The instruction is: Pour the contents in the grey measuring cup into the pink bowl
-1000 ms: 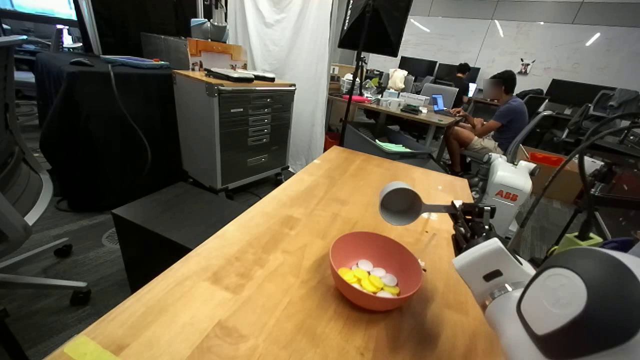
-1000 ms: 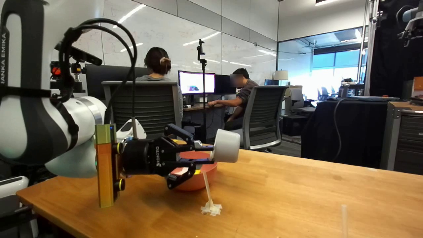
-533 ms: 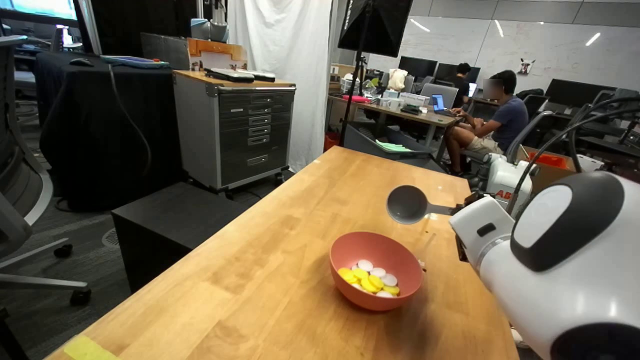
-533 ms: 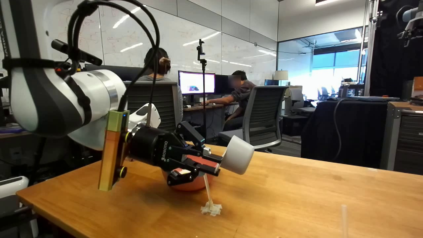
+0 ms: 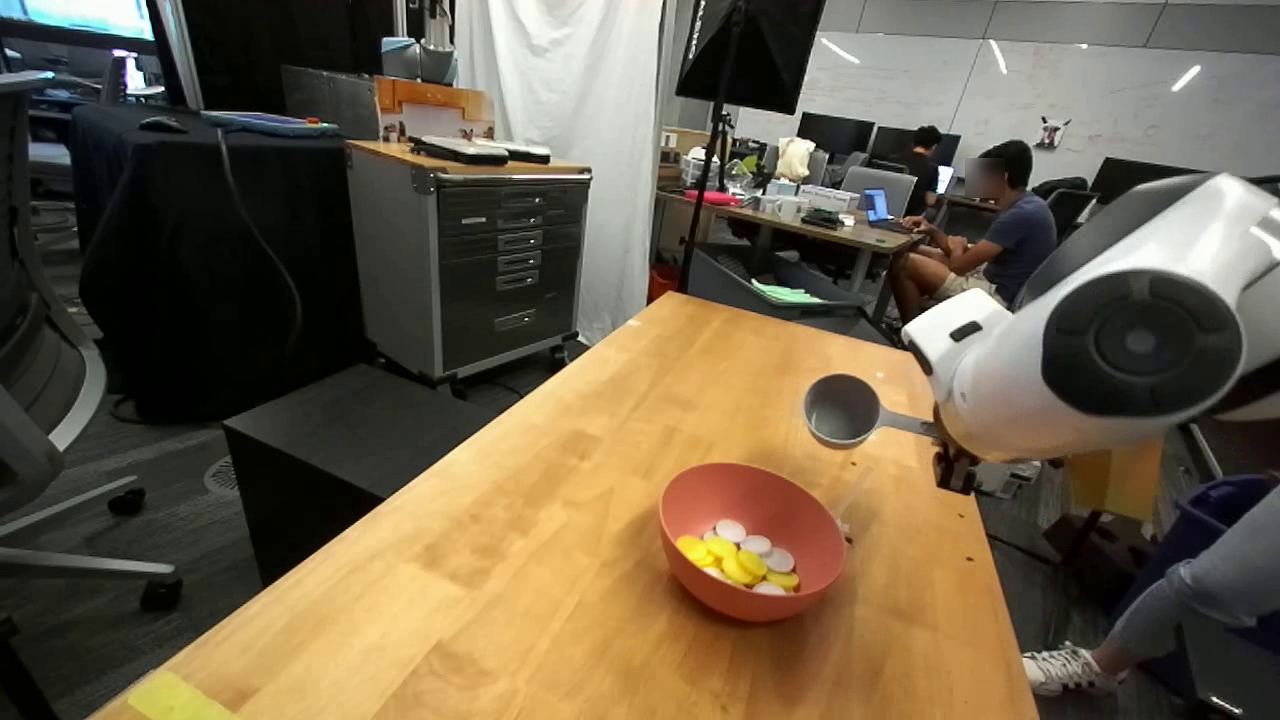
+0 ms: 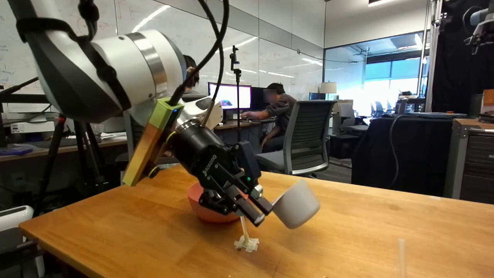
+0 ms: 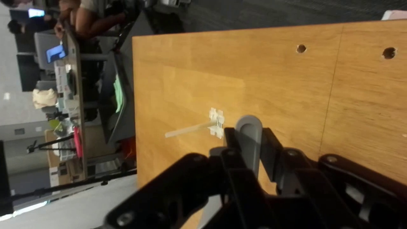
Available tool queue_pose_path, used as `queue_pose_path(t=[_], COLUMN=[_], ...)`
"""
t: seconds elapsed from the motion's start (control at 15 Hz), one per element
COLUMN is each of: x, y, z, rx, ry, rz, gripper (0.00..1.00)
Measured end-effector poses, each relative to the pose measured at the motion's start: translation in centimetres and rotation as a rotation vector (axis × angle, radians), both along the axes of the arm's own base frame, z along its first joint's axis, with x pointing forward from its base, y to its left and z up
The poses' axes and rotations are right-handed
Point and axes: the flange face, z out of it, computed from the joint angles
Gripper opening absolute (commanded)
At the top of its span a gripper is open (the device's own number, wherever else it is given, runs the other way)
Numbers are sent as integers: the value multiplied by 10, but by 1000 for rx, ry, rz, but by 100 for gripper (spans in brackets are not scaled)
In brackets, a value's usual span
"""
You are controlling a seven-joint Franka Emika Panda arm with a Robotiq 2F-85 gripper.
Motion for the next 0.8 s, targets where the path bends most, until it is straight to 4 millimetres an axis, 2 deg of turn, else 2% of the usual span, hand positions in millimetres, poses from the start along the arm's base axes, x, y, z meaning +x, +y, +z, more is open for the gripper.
queue_pose_path(t=[0.2, 0.47, 0.8], x=[11, 25, 36], y=[-26, -53, -58], z=[16, 24, 18], rx=[127, 316, 534], ry=[31, 43, 41], rz=[-111, -222, -295], gripper=[6, 6, 6])
